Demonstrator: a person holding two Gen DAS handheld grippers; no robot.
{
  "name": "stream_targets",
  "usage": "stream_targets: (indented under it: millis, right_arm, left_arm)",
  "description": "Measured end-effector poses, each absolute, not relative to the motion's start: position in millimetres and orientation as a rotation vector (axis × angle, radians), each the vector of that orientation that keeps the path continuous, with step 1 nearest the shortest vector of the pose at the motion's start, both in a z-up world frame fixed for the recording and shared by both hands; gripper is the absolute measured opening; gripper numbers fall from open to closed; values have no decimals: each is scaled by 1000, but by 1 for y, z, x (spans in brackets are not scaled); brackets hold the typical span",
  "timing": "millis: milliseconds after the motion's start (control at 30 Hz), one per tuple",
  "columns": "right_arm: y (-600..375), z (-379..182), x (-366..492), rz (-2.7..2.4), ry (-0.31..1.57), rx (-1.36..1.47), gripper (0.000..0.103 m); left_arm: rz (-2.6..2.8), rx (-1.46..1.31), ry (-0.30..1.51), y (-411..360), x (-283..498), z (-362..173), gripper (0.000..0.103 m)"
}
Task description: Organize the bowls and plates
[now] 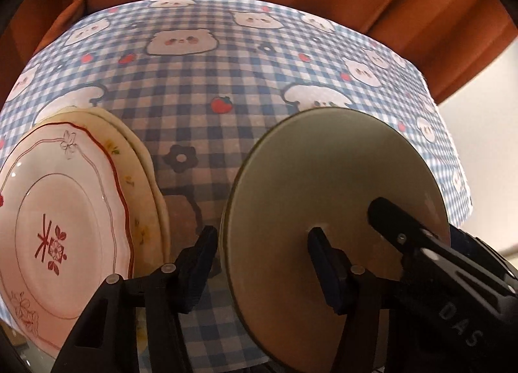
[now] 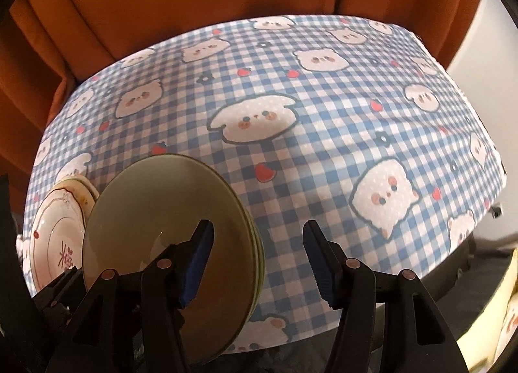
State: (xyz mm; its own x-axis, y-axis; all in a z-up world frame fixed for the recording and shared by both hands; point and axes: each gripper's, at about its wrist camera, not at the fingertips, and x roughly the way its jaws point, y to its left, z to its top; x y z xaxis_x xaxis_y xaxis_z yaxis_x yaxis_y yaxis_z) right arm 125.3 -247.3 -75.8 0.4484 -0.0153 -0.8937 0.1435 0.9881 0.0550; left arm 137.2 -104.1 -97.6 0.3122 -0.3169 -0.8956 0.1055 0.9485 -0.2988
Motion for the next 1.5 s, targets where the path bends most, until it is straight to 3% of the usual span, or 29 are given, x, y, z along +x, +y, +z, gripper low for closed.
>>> stream_targets:
  millis: [533,900,1500]
  right_arm:
    - [-265,-97,126,-37,1139,292,61]
    - [-274,-107,143,207,1172,353,33]
    - [-269,-94,147,298,1186,256,34]
  left_arm:
    - [-222,-136,1235,-115,133,-94,57]
    - [-61,-120,1223,-127,127,-90,56]
    - [49,-187,1238,-130,118,-71,49]
